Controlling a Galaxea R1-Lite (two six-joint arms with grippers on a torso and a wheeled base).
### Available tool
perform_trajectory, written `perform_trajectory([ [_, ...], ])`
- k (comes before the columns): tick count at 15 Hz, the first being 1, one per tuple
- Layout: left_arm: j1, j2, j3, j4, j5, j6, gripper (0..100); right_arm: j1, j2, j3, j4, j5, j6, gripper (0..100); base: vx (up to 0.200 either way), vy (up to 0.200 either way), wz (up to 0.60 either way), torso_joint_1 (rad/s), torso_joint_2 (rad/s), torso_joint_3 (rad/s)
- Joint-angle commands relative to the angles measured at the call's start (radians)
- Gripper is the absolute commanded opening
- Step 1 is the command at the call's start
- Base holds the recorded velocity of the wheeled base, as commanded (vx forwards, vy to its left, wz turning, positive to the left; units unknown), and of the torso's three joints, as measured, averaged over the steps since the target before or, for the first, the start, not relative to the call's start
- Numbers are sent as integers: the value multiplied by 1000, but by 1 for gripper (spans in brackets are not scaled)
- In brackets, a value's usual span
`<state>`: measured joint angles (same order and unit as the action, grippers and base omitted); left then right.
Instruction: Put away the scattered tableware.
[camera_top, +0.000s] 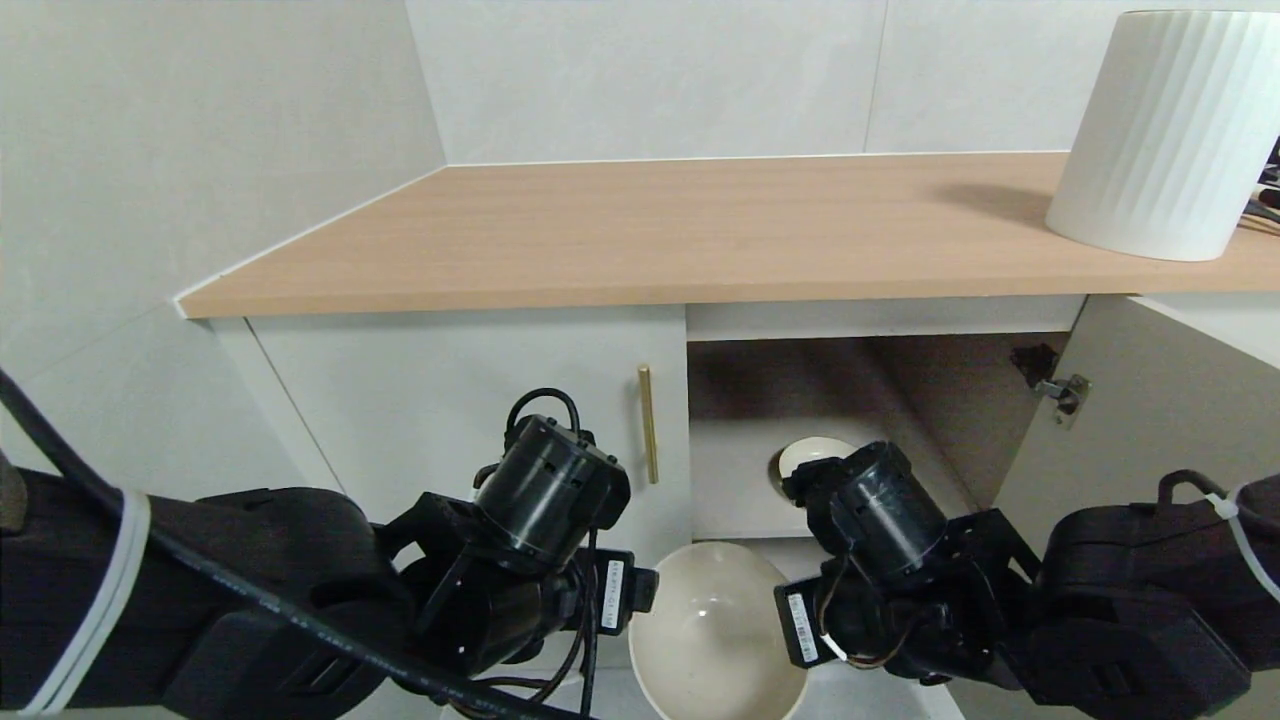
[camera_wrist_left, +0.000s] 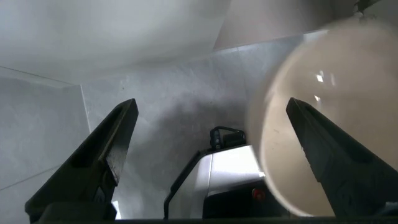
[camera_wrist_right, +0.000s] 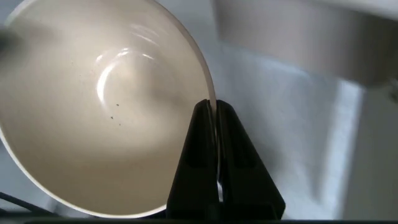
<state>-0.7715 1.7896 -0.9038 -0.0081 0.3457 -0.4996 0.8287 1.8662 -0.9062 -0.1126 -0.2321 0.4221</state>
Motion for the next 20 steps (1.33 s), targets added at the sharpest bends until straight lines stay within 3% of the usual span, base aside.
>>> perform_trajectory([
  [1, 0, -2, -1, -1, -1, -1, 100, -25, 8, -2, 44, 0, -3, 0, 0, 0, 0, 0, 0, 0],
  [5, 1, -9, -1, -1, -1, -1, 100, -126, 61, -77, 159, -27, 3, 0, 0, 0, 0, 0, 0, 0],
  [9, 1, -12, -1, -1, 1, -1, 100, -264, 148, -155, 157, -98, 113, 0, 0, 0, 0, 0, 0, 0],
  [12, 1, -19, -1, -1, 1, -1, 100, -304, 166, -204, 154, -99, 182, 0, 0, 0, 0, 0, 0, 0],
  [20, 1, -27, -1, -1, 1, 1, 100, -410, 231, -273, -27, -99, 265, 0, 0, 0, 0, 0, 0, 0],
])
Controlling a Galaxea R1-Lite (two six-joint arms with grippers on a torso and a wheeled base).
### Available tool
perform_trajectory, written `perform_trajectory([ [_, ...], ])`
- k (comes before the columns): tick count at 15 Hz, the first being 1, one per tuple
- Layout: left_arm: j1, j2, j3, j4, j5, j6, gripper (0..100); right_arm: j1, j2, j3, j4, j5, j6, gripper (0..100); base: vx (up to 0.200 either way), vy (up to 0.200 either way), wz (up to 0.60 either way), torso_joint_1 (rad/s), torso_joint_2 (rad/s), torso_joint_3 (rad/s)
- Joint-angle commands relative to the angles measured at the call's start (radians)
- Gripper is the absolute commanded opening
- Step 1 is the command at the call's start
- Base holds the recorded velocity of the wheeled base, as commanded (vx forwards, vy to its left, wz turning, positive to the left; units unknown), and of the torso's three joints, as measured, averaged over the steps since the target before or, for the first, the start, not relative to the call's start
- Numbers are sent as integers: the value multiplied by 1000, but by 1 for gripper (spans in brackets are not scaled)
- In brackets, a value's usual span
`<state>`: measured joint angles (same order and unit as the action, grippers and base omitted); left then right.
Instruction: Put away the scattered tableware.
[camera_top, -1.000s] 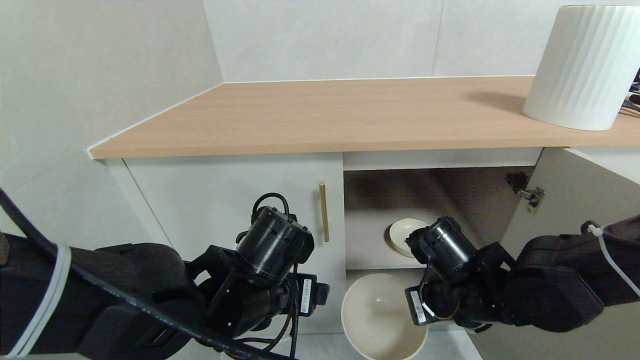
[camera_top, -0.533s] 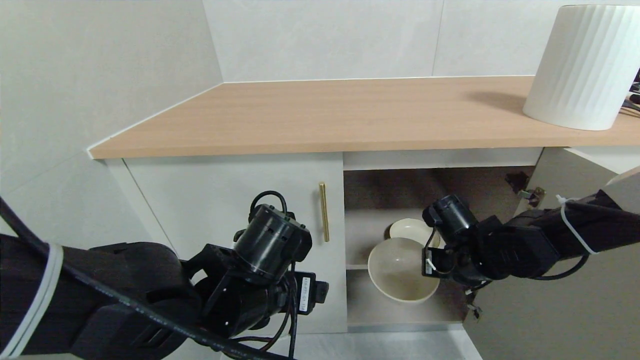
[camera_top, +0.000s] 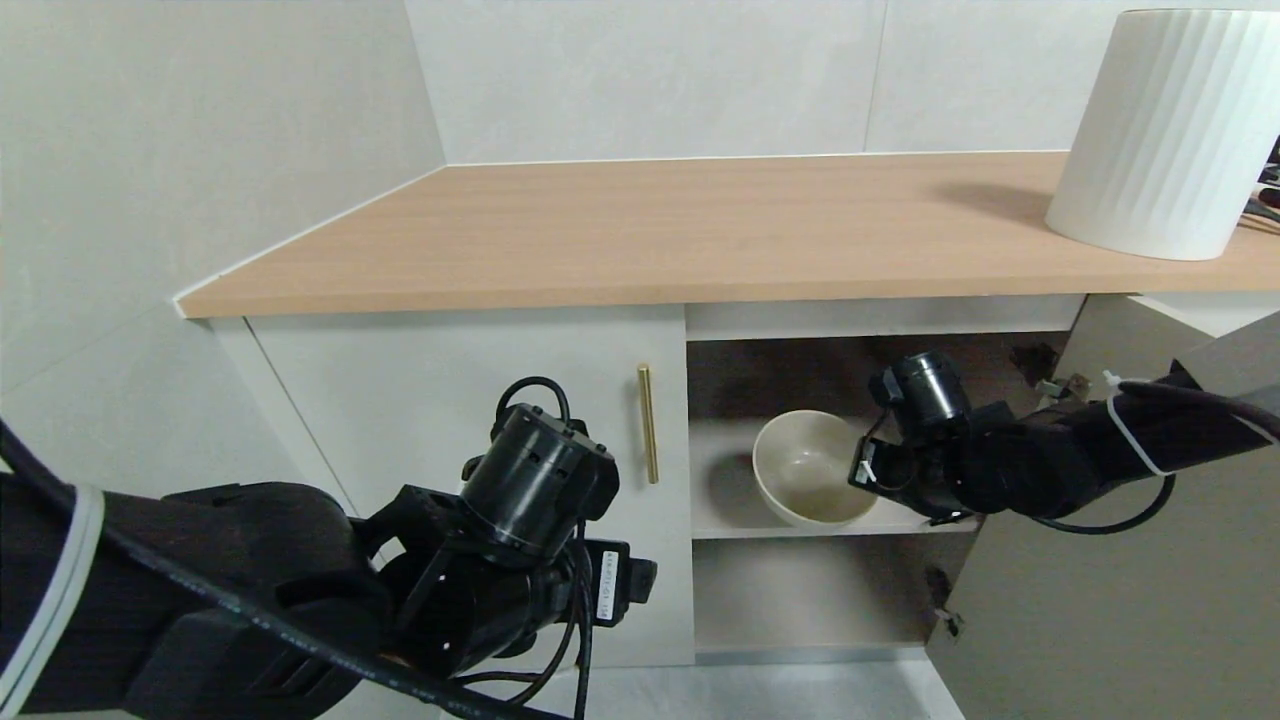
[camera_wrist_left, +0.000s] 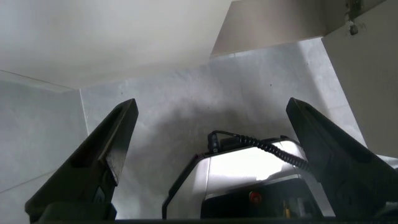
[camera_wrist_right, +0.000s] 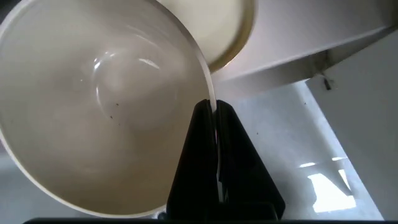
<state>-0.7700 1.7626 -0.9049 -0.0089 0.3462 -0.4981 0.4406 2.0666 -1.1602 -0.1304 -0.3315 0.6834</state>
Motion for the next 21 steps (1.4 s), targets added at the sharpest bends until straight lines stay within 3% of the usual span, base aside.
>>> perform_trajectory([
  [1, 0, 0, 0, 0, 1, 0, 100, -39, 56, -50, -11, 0, 28, 0, 0, 0, 0, 0, 0, 0],
  [11, 0, 2, 0, 0, 1, 0, 100, -123, 202, -179, -12, -1, 54, 0, 0, 0, 0, 0, 0, 0],
  [21, 0, 0, 0, 0, 1, 0, 100, -126, 244, -214, -12, -35, 70, 0, 0, 0, 0, 0, 0, 0],
])
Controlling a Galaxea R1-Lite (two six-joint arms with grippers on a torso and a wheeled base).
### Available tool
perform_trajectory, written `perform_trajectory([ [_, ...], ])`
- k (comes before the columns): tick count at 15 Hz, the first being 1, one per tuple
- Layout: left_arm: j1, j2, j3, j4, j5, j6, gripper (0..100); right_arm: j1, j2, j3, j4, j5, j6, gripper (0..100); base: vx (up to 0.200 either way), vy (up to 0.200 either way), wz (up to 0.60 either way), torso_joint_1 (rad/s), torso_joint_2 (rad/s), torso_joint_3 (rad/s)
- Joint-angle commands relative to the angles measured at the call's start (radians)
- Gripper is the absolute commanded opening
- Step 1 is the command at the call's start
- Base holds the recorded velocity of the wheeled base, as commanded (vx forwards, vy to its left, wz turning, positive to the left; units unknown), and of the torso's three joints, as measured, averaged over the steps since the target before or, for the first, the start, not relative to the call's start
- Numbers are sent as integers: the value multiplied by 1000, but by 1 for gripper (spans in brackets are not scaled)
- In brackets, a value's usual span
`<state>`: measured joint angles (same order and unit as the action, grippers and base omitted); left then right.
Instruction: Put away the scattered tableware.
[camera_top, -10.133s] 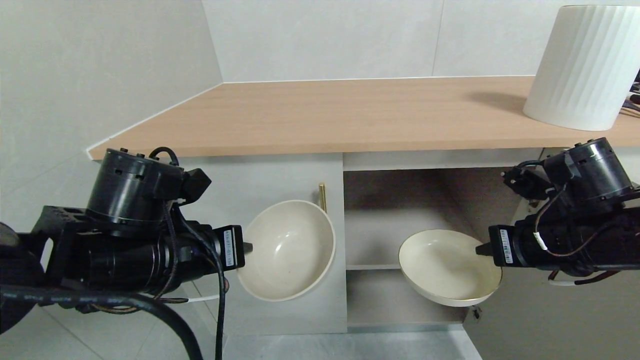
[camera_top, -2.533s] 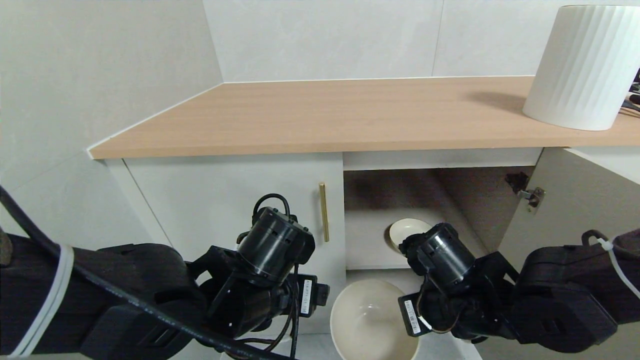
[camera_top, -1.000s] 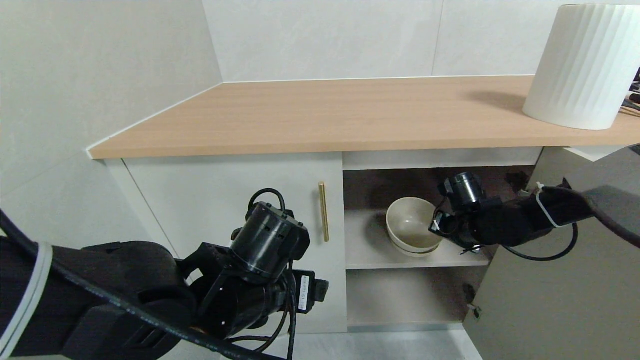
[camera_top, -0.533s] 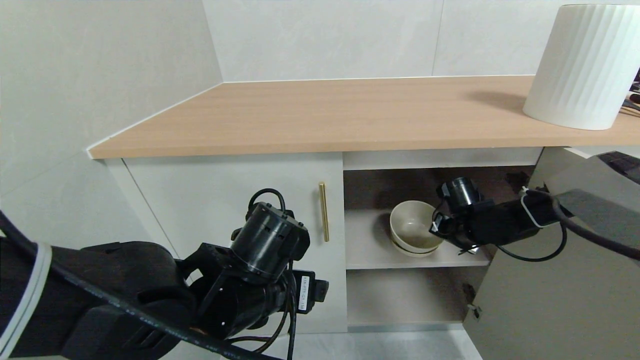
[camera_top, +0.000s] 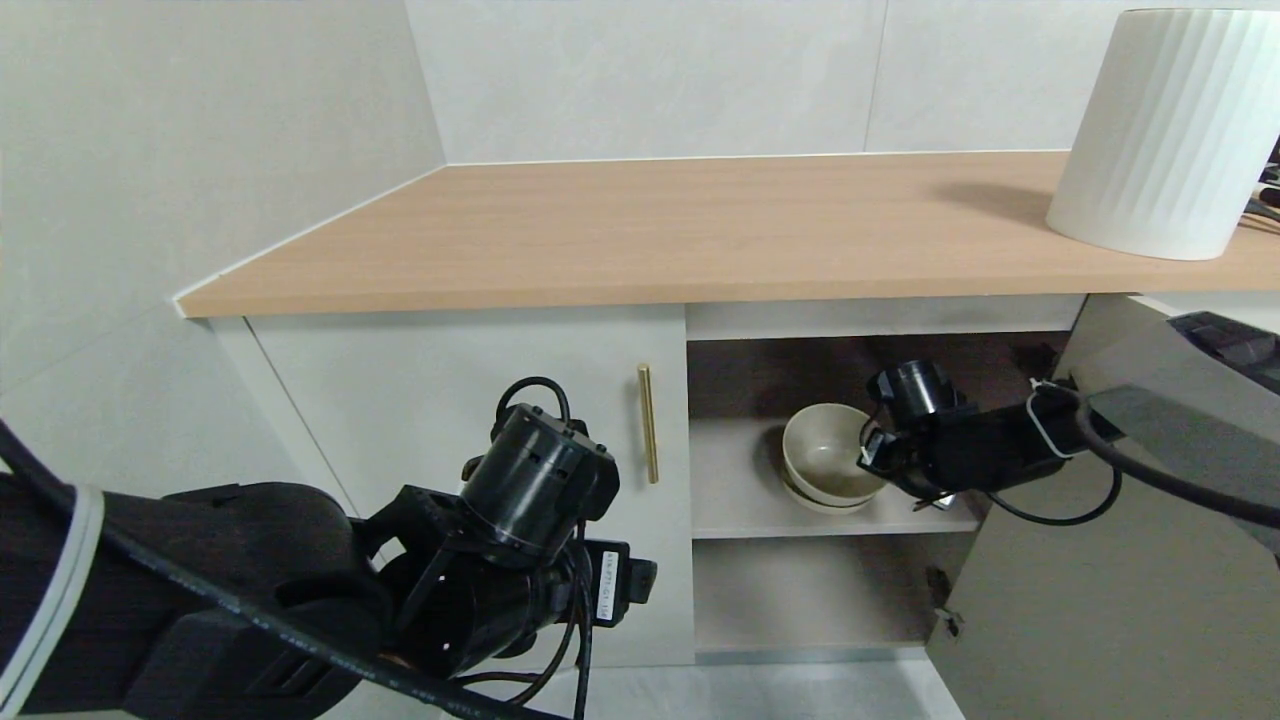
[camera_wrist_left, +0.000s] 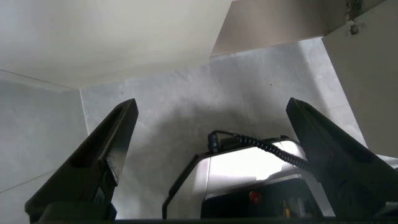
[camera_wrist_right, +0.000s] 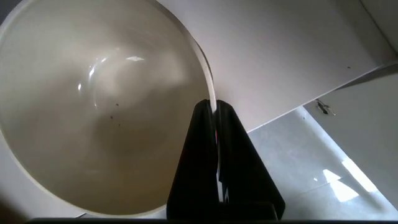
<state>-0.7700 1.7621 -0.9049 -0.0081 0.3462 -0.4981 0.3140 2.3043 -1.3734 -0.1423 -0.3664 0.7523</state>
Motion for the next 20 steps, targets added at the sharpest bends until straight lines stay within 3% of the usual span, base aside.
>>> perform_trajectory([
  [1, 0, 0, 0, -1, 1, 0, 100, 0, 7, -3, 0, 0, -1, 0, 0, 0, 0, 0, 0, 0],
  [4, 0, 0, 0, -1, 1, 0, 100, 0, 9, -1, 0, 0, -1, 0, 0, 0, 0, 0, 0, 0],
  [5, 0, 0, 0, -1, 1, 0, 100, 0, 9, -1, 0, 0, 1, 100, 0, 0, 0, 0, 0, 0],
  [13, 3, -21, 0, 2, 2, 0, 100, 14, -43, 51, 10, 1, -5, 100, 0, 0, 0, 0, 0, 0],
  [15, 15, -89, 1, 11, 5, 4, 100, 54, -175, 165, 12, 41, -53, 100, 0, 0, 0, 0, 0, 0],
  [17, 40, -155, 11, 33, 4, 38, 100, 74, -348, 292, 13, 147, -126, 100, 0, 0, 0, 0, 0, 0],
  [18, 49, -187, 17, 39, 4, 39, 100, 76, -436, 341, 23, 192, -160, 100, 0, 0, 0, 0, 0, 0],
  [20, 75, -283, 32, 62, 1, 42, 100, 99, -631, 395, 129, 231, -222, 100, 0, 0, 0, 0, 0, 0],
])
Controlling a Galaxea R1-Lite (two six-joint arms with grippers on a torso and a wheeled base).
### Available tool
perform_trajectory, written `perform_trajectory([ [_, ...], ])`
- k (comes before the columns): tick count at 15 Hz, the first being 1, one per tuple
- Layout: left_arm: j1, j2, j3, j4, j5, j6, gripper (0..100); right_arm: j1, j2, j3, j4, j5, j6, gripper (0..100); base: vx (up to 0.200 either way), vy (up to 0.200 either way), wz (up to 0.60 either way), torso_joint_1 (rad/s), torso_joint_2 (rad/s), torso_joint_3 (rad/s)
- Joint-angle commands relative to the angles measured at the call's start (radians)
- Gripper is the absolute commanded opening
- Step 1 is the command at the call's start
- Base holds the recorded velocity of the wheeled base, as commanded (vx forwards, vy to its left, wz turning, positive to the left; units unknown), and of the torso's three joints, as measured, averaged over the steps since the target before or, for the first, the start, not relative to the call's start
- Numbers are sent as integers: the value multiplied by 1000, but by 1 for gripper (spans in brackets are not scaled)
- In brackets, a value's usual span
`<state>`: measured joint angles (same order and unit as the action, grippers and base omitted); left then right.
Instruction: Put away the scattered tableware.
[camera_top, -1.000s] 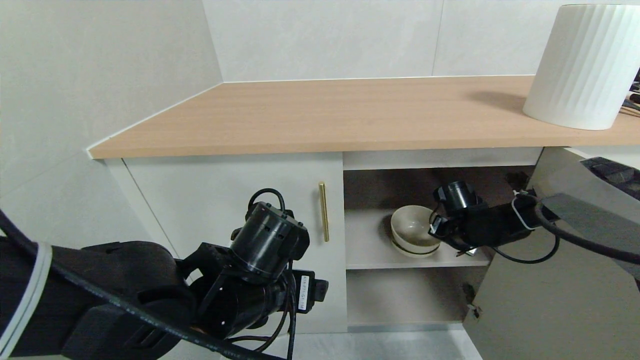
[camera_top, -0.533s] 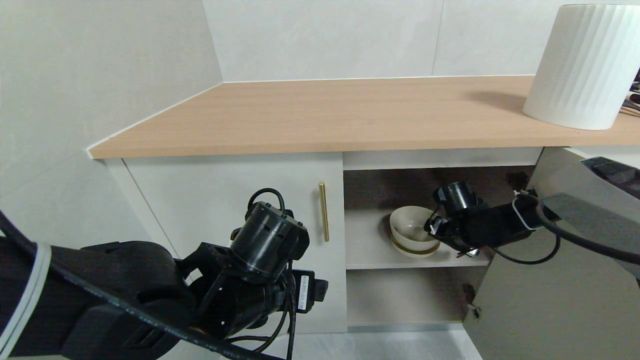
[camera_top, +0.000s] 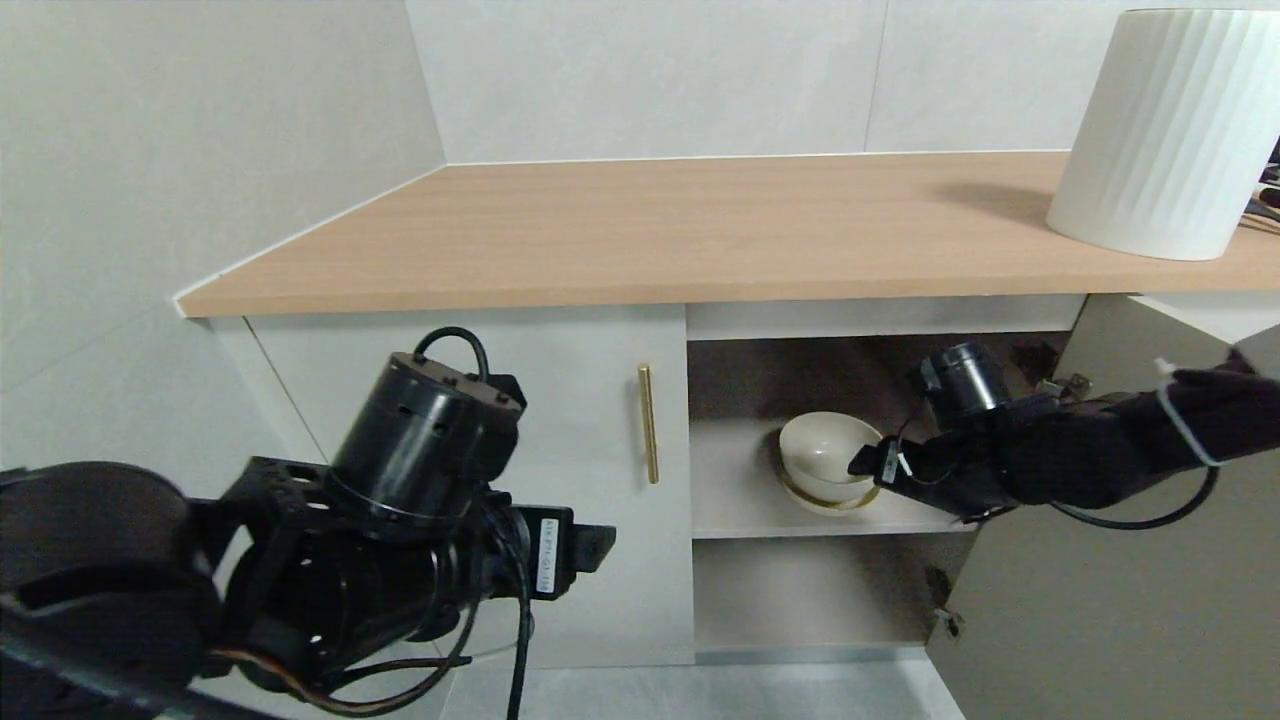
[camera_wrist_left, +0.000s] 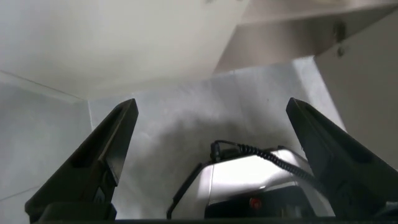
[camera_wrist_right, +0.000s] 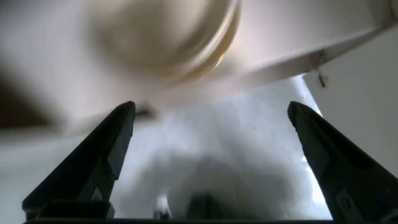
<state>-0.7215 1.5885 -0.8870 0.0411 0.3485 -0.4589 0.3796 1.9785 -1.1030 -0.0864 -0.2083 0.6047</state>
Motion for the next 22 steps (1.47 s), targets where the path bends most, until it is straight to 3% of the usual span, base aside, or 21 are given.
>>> perform_trajectory([
  [1, 40, -159, 17, 31, -8, 20, 100, 51, -397, 126, 149, 79, -74, 100, 0, 0, 0, 0, 0, 0],
  [2, 48, -202, 22, 56, -26, 40, 100, 62, -466, 123, 218, 99, -75, 100, 0, 0, 0, 0, 0, 0],
  [5, 100, -271, 59, 79, -95, 49, 100, 142, -592, 126, 353, 112, -85, 100, 0, 0, 0, 0, 0, 0],
  [7, 140, -286, 72, 77, -97, 69, 100, 170, -632, 138, 424, 106, -105, 100, 0, 0, 0, 0, 0, 0],
  [12, 155, -283, 99, 74, -95, 68, 100, 177, -641, 172, 427, 102, -106, 100, 0, 0, 0, 0, 0, 0],
  [22, 142, -268, 125, 66, -95, 66, 100, 222, -639, 192, 427, 67, -109, 100, -200, 0, 0, 3, 0, 6],
])
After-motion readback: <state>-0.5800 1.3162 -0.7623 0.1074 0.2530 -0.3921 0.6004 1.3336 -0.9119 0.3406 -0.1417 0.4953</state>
